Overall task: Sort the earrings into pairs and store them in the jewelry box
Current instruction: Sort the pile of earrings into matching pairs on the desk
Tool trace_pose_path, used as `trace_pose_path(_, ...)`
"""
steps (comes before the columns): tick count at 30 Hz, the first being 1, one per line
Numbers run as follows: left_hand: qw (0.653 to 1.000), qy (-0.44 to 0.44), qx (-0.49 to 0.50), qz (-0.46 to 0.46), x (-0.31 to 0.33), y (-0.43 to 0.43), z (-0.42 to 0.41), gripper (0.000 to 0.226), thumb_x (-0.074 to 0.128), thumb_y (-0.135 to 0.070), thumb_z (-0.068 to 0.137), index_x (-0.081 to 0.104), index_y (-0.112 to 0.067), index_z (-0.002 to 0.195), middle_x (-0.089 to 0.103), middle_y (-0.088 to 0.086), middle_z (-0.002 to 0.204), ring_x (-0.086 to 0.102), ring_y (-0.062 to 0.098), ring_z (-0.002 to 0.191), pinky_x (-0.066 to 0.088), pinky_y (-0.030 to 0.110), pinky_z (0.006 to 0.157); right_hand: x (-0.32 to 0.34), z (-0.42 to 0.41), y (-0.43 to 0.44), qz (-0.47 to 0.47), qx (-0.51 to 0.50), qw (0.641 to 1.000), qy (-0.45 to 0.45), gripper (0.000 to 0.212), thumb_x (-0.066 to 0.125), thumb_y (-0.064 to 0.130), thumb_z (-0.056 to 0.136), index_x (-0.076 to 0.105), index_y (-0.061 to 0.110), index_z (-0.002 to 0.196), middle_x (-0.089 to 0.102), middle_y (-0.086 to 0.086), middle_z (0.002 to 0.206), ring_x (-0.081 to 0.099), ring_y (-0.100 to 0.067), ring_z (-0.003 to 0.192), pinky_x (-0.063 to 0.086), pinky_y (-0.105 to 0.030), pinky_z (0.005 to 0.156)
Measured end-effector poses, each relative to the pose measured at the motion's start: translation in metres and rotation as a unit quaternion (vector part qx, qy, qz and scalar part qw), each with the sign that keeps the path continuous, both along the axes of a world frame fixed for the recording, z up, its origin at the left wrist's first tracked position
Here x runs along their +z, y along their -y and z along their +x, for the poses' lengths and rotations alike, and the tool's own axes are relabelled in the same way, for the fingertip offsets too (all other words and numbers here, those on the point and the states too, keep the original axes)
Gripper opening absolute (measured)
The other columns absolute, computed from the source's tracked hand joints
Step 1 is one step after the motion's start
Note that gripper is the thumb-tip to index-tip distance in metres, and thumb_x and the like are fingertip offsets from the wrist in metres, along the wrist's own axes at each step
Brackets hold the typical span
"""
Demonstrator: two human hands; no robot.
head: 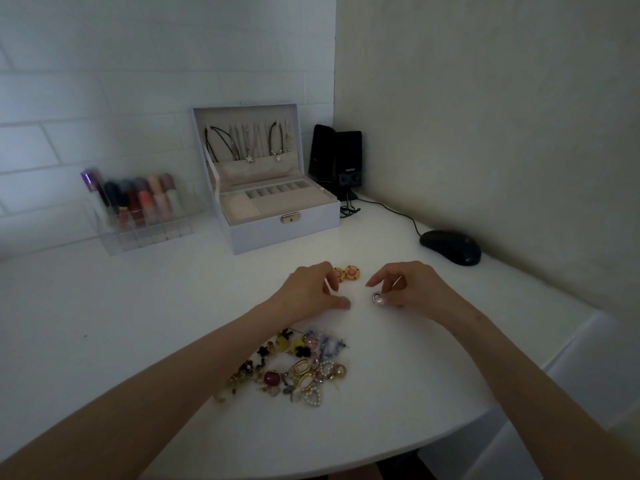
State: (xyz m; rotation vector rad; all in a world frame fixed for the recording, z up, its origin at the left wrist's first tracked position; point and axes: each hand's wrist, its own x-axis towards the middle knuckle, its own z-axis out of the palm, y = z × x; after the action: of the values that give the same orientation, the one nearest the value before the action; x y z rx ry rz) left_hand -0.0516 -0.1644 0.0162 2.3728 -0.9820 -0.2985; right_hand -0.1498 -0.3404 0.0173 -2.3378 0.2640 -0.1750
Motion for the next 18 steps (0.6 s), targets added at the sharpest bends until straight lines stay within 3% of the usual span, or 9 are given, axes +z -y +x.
trace_pose_path(5,0.996,0.075,-0.036,0.012,-0.004,0.009,-0.007,0.023,0.067,-0.031,0.08,0.058,-0.017,0.096,0.062,-0.001,0.091,0.054,0.013,0.082,0.041,0.032,0.082,-0.003,0.005,0.0,-0.076,0.001,0.997,-0.014,0.024,0.074,0.004,0.072,0.073,0.015,0.093,0.055,0.011,0.068,0.05,-0.002,0.061,0.037,-0.006,0.055)
trace_pose_path(11,0.969,0.236,-0.062,0.027,-0.001,0.037,-0.007,0.023,0.061,-0.033,0.084,0.06,-0.018,0.101,0.057,0.001,0.104,0.047,0.019,0.101,0.033,0.026,0.074,-0.011,0.017,0.021,-0.09,-0.067,0.994,0.005,0.019,0.078,0.013,0.071,0.073,0.018,0.088,0.056,0.003,0.07,0.051,-0.011,0.067,0.038,-0.017,0.059)
trace_pose_path(18,0.95,0.309,-0.026,0.032,-0.005,0.071,0.008,0.027,0.059,-0.039,0.085,0.063,-0.023,0.106,0.052,0.002,0.111,0.04,0.021,0.108,0.029,0.028,0.086,-0.019,0.03,0.039,-0.089,-0.116,0.988,0.04,0.012,0.073,0.025,0.076,0.071,0.028,0.087,0.058,0.003,0.074,0.052,-0.013,0.069,0.036,-0.024,0.06)
